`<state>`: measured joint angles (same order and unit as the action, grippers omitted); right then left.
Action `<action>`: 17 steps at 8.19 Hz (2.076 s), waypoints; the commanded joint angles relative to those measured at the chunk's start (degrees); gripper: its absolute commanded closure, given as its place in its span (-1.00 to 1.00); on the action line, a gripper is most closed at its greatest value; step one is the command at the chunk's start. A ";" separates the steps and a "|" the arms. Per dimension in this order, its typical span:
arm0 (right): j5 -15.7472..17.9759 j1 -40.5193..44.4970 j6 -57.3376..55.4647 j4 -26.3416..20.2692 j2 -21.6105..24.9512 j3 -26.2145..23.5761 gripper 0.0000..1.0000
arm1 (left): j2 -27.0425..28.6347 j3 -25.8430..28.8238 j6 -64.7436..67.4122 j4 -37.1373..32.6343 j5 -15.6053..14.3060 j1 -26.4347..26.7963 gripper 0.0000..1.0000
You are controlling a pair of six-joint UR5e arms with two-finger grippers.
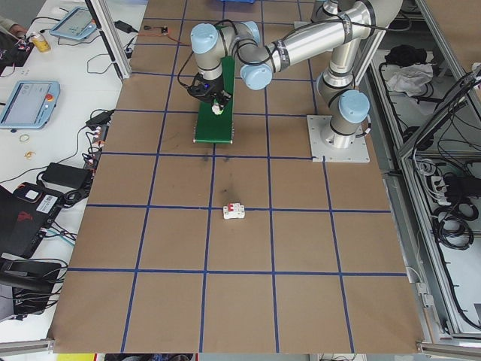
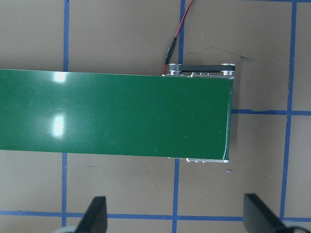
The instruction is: Move button from left to right
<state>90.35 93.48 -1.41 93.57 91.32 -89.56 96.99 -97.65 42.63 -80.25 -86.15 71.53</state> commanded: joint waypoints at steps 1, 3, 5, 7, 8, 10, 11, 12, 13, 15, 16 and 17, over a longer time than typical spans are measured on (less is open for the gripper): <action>0.00 0.04 0.00 0.04 0.00 0.00 -1.00 | -0.49 -6.66 13.67 14.38 0.19 2.03 1.00; 0.00 -0.05 0.00 0.04 0.00 0.00 -1.00 | -0.14 -7.82 24.21 14.42 0.72 3.60 1.00; 0.00 -0.05 0.00 0.04 0.00 0.00 -1.00 | 1.96 -7.65 29.16 14.68 0.37 4.84 1.00; 0.00 -0.05 0.00 -0.05 0.00 0.00 -1.00 | 3.55 -7.65 28.56 16.34 0.28 4.85 1.00; 0.00 -0.05 0.00 -0.05 0.00 0.00 -1.00 | 4.86 -7.65 28.48 18.61 0.37 4.85 1.00; 0.00 0.04 0.00 -0.05 0.00 0.00 -1.00 | 5.92 -7.64 28.48 19.34 0.37 4.85 1.00; 0.00 0.04 0.00 -0.05 0.00 0.00 -1.00 | 6.54 -7.56 28.48 19.43 0.37 4.85 1.00; 0.00 -0.05 0.00 -0.05 0.00 0.00 -1.00 | 6.63 -7.64 28.39 19.25 0.37 4.85 1.00; 0.00 -0.05 0.00 -0.05 0.00 0.00 -1.00 | 6.72 -7.73 28.22 19.25 0.11 5.11 1.00; 0.00 -0.05 0.00 -0.05 0.00 0.00 -1.00 | 6.81 -7.91 28.04 19.16 0.10 5.55 1.00; 0.00 -0.05 0.00 -0.05 0.00 0.00 -1.00 | 7.33 -8.00 28.04 19.34 0.10 5.64 1.00; 0.00 -0.05 0.00 -0.05 0.00 0.00 -1.00 | 7.42 -8.08 27.78 19.25 0.10 5.64 1.00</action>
<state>90.35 93.43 -1.41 93.51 91.32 -89.56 104.03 -105.56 70.67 -61.00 -86.04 77.07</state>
